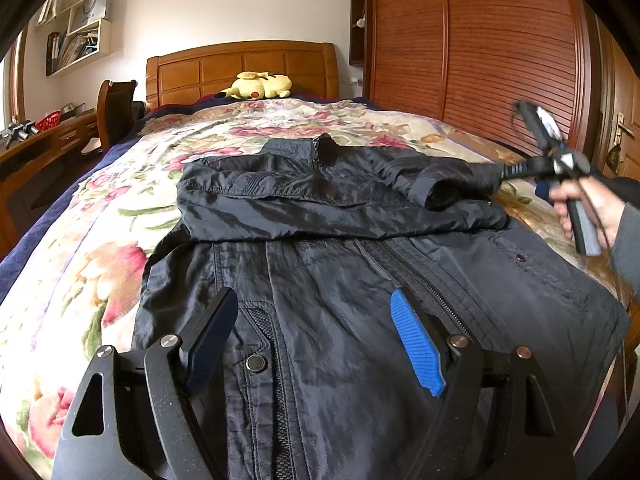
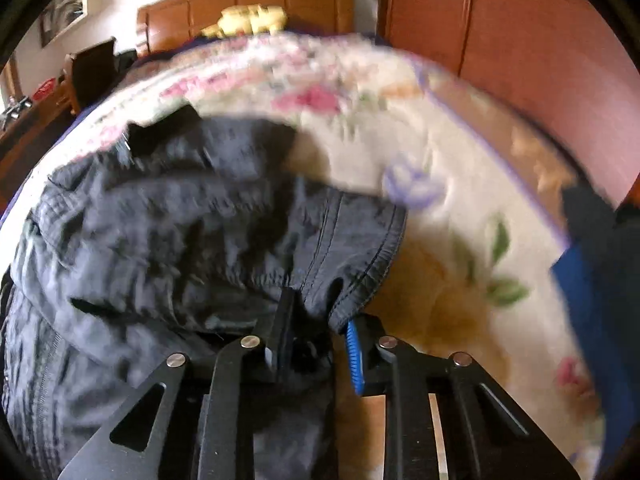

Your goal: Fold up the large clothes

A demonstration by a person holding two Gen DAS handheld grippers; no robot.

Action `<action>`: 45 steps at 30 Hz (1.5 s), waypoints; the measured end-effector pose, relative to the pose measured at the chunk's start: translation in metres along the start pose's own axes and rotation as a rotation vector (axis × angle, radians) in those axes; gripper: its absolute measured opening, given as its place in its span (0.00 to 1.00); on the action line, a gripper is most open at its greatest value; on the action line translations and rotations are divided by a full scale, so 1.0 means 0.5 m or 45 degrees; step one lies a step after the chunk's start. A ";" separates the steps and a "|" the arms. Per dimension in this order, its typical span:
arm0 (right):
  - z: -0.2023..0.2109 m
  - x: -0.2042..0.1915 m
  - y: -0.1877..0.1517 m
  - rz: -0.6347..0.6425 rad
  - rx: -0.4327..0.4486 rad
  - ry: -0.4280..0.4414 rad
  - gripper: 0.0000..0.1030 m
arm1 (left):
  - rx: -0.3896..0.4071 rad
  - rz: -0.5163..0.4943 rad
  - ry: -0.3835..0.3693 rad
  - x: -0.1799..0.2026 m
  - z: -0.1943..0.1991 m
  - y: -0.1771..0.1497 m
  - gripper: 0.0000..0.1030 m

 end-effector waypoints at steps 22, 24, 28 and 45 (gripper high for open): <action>0.242 -0.476 -0.020 0.666 0.342 0.243 0.21 | 0.050 0.094 0.019 -0.085 0.058 -0.009 0.77; 0.234 -0.500 -0.033 0.702 0.330 0.254 0.21 | 0.051 0.101 0.025 -0.093 0.061 -0.012 0.77; 0.217 -0.521 -0.045 0.736 0.284 0.264 0.21 | 0.052 0.107 0.031 -0.101 0.063 -0.013 0.77; 0.287 -0.534 -0.088 0.696 0.306 0.401 0.64 | 0.042 0.086 0.050 -0.100 0.054 -0.015 0.77</action>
Point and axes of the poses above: each gripper's, at about its wrist camera, not at the fingertips, and z roughly against the way its jaws point, x to its right, y to its top, the point moved 10 cm from there along -z, roughly the way its jaws point, and after that the axes turned 6 degrees about -x, right-handed, at the moved point
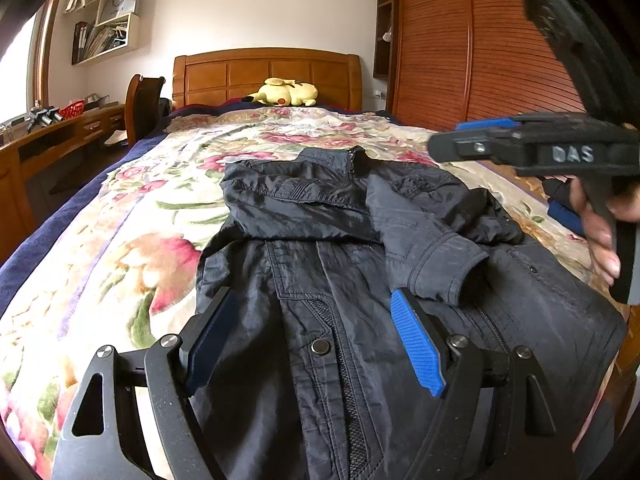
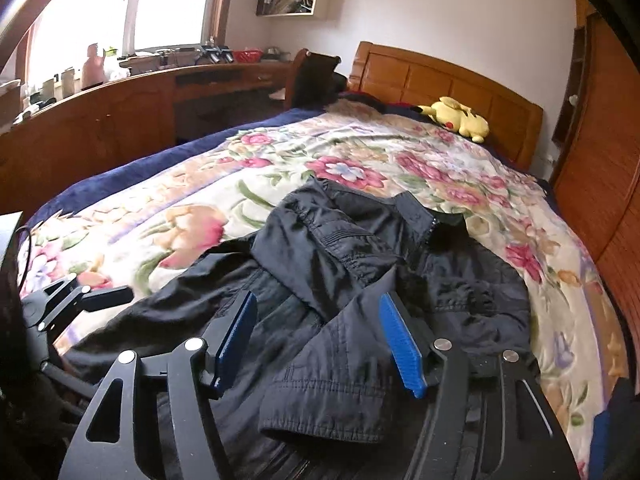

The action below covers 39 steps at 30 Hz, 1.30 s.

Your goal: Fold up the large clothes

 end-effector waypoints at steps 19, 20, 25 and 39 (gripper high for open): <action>-0.019 0.212 -0.294 -0.270 -0.215 -0.221 0.64 | 0.010 -0.032 -0.068 0.050 0.006 0.009 0.77; -0.023 0.217 -0.296 -0.277 -0.223 -0.228 0.64 | 0.009 -0.039 -0.073 0.059 0.004 0.010 0.77; -0.050 0.234 -0.332 -0.328 -0.254 -0.218 0.64 | 0.010 -0.070 -0.146 0.121 -0.007 0.024 0.77; -0.089 0.236 -0.384 -0.419 -0.247 -0.145 0.64 | -0.113 -0.243 -0.215 0.242 -0.086 0.022 0.42</action>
Point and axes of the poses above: each gripper's, at about its wrist camera, not at the fingertips, and z roughly against the way its jaws point, x to its right, y to its top, the point moved 10 cm from there along -z, roughly the way its jaws point, and after that the axes turned 6 degrees about -x, right-handed, at the moved point
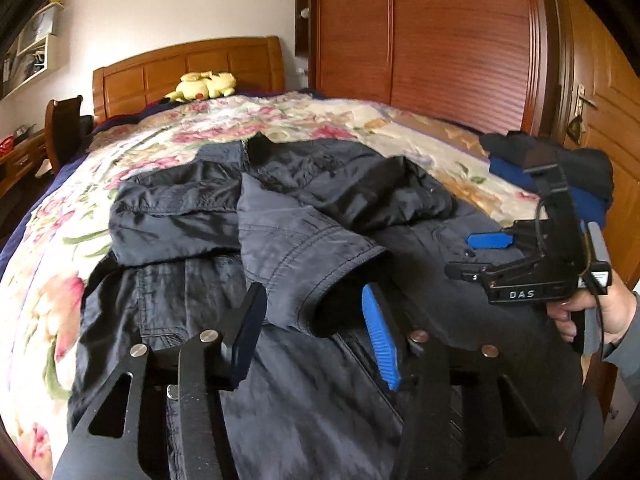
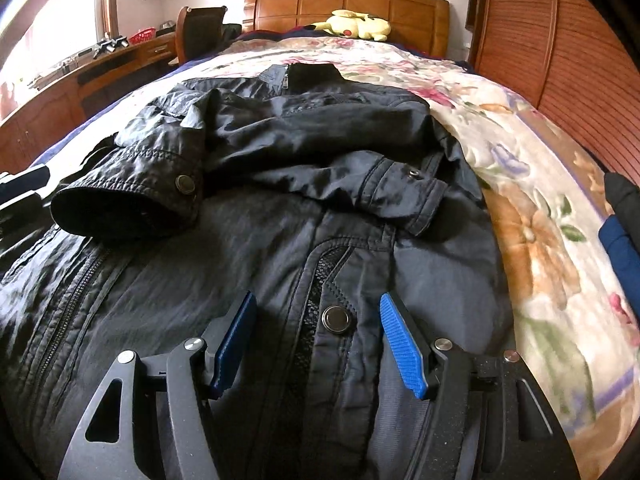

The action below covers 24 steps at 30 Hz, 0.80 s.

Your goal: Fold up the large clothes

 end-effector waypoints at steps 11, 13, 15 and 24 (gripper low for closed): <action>0.004 0.003 -0.006 -0.035 0.017 0.032 0.64 | -0.004 0.095 0.026 -0.039 -0.005 0.003 0.06; 0.005 0.005 -0.007 -0.041 0.021 0.038 0.64 | 0.020 0.149 0.050 -0.070 0.010 0.007 0.05; 0.006 0.006 -0.008 -0.047 0.025 0.043 0.64 | 0.025 0.217 0.081 -0.109 0.022 0.005 0.04; 0.003 0.005 -0.008 -0.045 0.021 0.039 0.64 | -0.011 0.379 0.186 -0.224 0.038 -0.037 0.04</action>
Point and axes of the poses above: each gripper's, at about its wrist camera, not at the fingertips, and z roughly against the way its jaws point, x to its right, y to its top, the point moved 10 cm from there along -z, roughly the way its jaws point, and after that the axes turned 6 degrees about -x, right-handed, at the moved point
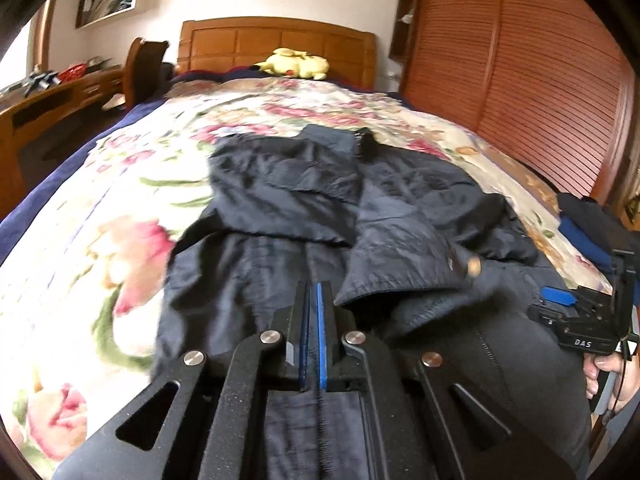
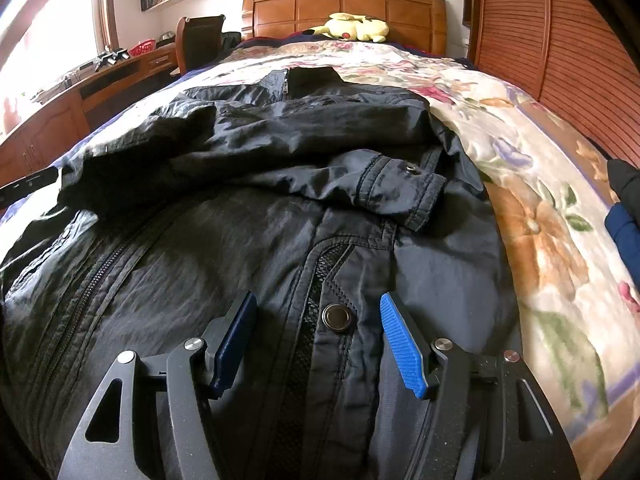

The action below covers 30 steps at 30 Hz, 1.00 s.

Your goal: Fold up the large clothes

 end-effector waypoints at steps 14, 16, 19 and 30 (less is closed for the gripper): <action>0.000 0.000 0.001 0.010 0.003 -0.005 0.64 | 0.105 -0.175 -0.007 0.055 0.047 -0.001 0.45; 0.000 0.000 0.001 0.011 0.004 -0.006 0.64 | 0.100 -0.245 -0.017 0.084 0.048 -0.008 0.54; 0.001 0.001 0.001 0.012 0.004 -0.004 0.64 | 0.088 -0.340 -0.014 0.122 0.041 -0.023 0.74; 0.001 0.000 0.001 0.011 0.006 0.001 0.64 | -0.095 -0.445 0.121 0.130 -0.029 -0.059 0.75</action>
Point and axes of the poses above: each gripper's, at about its wrist camera, not at the fingertips, and z roughly against the way its jaws point, x to its right, y to its top, the point moved 10 cm from there along -z, roughly the way its jaws point, and after that the axes turned 6 degrees about -x, right-handed, at the moved point
